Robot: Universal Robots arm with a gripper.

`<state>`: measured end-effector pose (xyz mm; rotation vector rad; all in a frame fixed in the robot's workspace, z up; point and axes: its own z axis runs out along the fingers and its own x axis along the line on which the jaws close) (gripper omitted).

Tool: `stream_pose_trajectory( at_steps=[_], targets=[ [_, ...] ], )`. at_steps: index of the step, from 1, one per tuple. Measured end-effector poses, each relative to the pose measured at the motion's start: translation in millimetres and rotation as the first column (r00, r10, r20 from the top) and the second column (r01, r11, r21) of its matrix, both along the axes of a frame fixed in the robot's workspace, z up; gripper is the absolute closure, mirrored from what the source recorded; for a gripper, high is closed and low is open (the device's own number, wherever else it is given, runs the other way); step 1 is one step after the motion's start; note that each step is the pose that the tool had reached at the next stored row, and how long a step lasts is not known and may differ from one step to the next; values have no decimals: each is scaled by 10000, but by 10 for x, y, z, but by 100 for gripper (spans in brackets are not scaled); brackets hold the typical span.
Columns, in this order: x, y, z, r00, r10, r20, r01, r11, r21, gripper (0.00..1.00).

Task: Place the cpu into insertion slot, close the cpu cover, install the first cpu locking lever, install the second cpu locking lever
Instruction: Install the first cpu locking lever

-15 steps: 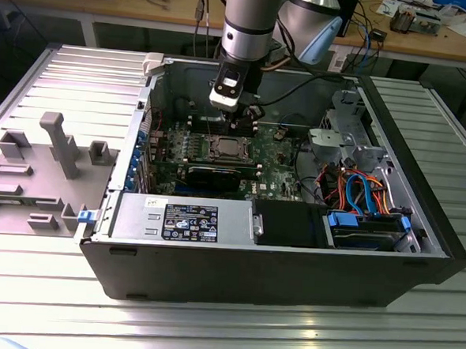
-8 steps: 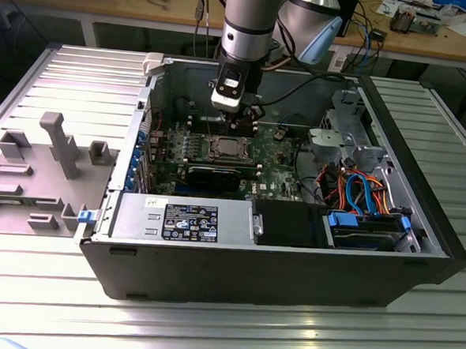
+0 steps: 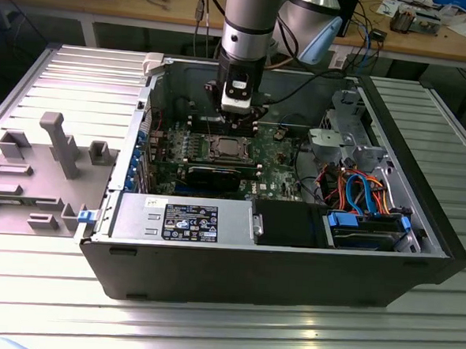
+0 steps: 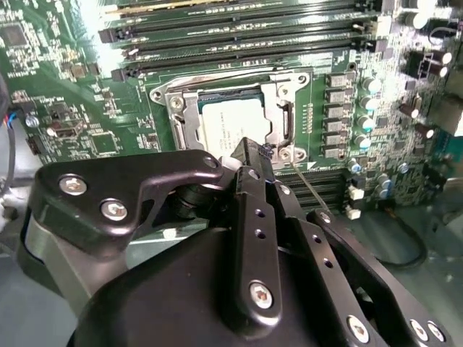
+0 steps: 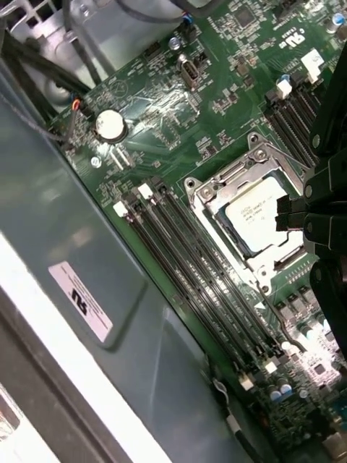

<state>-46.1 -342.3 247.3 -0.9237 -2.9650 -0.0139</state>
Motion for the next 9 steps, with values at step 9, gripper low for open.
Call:
stream_pose_trajectory(
  at_steps=[9],
  targets=[
    [-4, 0, -3, 9999, 67, 107, -67, 10000, -1, 89]
  ],
)
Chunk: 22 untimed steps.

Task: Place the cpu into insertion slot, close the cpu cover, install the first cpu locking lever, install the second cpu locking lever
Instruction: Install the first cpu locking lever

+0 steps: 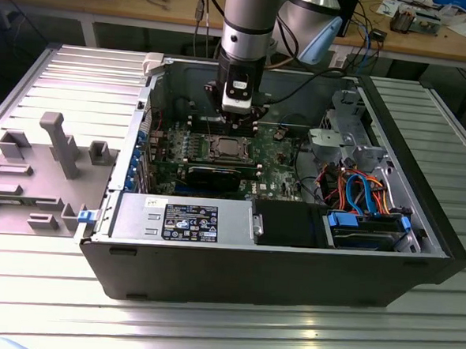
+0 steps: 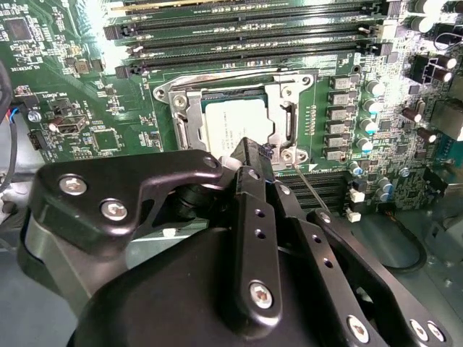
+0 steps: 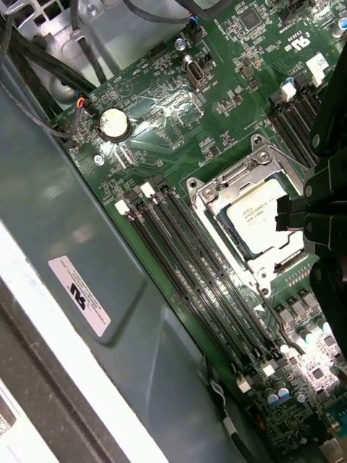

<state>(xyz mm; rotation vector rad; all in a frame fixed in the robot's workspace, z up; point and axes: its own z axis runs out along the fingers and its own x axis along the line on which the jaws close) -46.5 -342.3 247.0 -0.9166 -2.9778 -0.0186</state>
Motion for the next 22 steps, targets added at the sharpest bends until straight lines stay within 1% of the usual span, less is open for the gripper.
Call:
stream_pose_trajectory(
  at_steps=[1, 9, 10, 12, 17, 19, 20, 22],
  targets=[
    [0, 0, 0, 10000, 1, 10, -1, 10000, 0, 89],
    [0, 0, 0, 10000, 1, 17, -1, 10000, 0, 89],
    [0, 0, -1, 10000, 0, 22, 0, 10000, -2, 89],
    [-1, 0, -2, 10000, 6, 59, -6, 10000, 1, 89],
    [-1, 0, -1, 9987, 501, 74, -501, 9987, 0, 89],
    [-2, 0, 0, 9984, 555, 117, -555, 9985, 0, 89],
    [-2, 0, 6, 9983, 563, 171, -563, 9984, -8, 89],
    [-1, 0, 16, 9981, 568, 220, -568, 9984, -2, 89]
  ],
)
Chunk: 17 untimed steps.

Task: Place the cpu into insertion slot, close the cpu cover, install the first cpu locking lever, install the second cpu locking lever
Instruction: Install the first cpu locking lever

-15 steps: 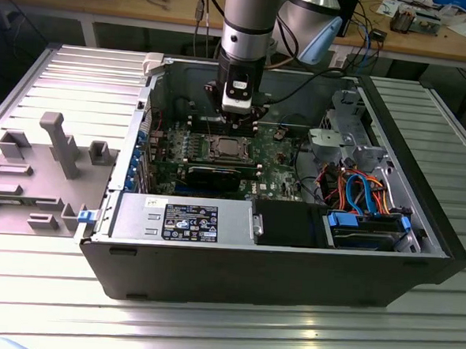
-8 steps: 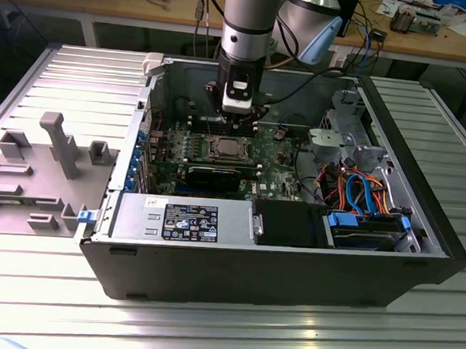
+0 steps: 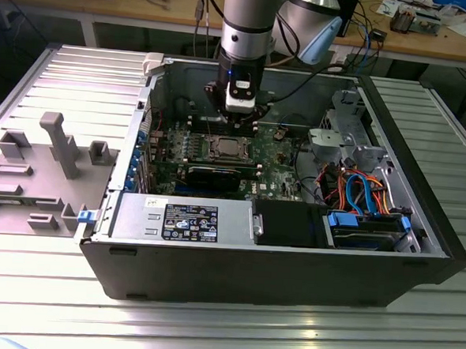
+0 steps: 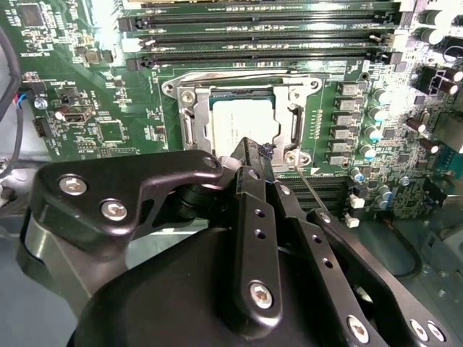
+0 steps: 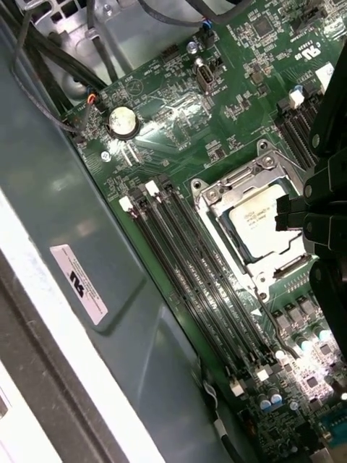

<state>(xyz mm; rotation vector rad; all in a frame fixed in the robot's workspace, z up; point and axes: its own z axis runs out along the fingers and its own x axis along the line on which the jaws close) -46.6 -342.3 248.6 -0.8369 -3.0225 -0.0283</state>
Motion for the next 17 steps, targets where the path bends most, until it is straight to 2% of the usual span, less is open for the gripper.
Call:
stream_pose_trajectory(
  at_steps=[2, 4, 8, 10, 15, 17],
  targets=[
    [-1, 0, 11, 10000, 2, 56, -2, 10000, 10, 89],
    [0, 0, 17, 9999, 3, 156, -3, 10000, 11, 89],
    [-1, 0, 21, 9982, 8, 604, -8, 10000, 11, 89],
    [0, 1, 20, 9979, 10, 648, -11, 10000, 13, 89],
    [-1, 0, 22, 9977, 37, 684, -37, 10000, 10, 89],
    [-1, 0, 25, 9972, 253, 704, -254, 9997, 8, 89]
  ],
)
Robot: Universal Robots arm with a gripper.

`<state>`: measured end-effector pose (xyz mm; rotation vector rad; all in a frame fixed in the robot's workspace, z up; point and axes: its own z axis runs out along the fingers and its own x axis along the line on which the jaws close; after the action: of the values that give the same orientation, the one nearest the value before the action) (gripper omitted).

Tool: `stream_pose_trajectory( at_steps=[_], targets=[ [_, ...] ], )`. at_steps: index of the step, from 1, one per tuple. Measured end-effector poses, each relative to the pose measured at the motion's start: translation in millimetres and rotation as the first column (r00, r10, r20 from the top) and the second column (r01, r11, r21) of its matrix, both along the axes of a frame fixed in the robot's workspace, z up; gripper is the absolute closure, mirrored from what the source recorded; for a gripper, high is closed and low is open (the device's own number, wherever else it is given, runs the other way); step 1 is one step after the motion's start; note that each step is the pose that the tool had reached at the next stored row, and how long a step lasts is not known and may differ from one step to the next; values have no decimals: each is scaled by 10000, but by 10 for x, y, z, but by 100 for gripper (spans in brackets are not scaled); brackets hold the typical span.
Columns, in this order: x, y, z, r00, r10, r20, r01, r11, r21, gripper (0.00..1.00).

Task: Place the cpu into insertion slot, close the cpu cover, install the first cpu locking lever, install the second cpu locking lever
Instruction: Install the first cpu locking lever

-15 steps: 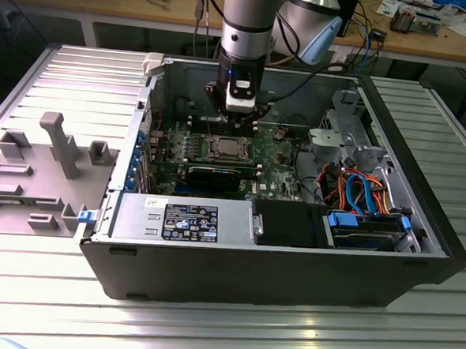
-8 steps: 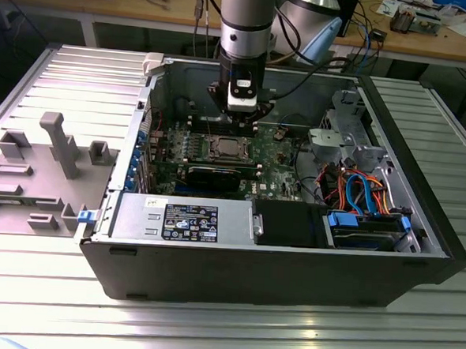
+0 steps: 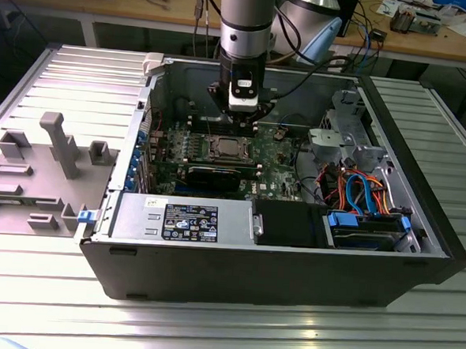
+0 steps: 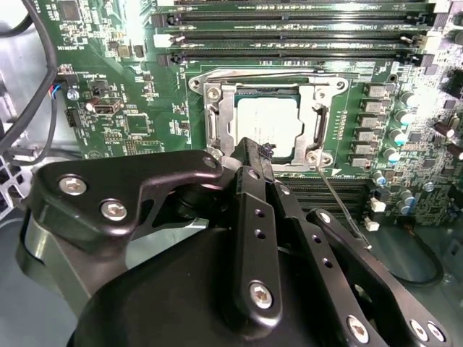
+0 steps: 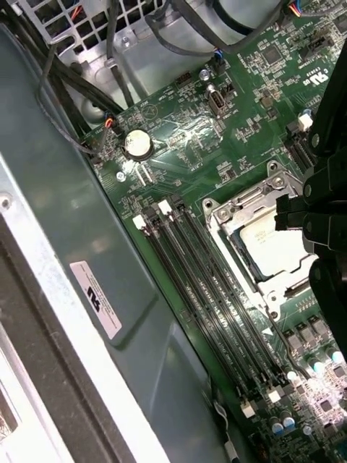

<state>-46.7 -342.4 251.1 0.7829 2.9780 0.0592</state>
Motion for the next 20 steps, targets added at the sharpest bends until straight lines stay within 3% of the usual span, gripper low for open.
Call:
stream_pose_trajectory(
  at_steps=[6, 20],
  targets=[
    [0, 1, 56, 10000, 88, 2, -88, 10000, 23, 89],
    [0, 1, 58, 9999, 101, -12, -101, 9999, 40, 89]
  ],
)
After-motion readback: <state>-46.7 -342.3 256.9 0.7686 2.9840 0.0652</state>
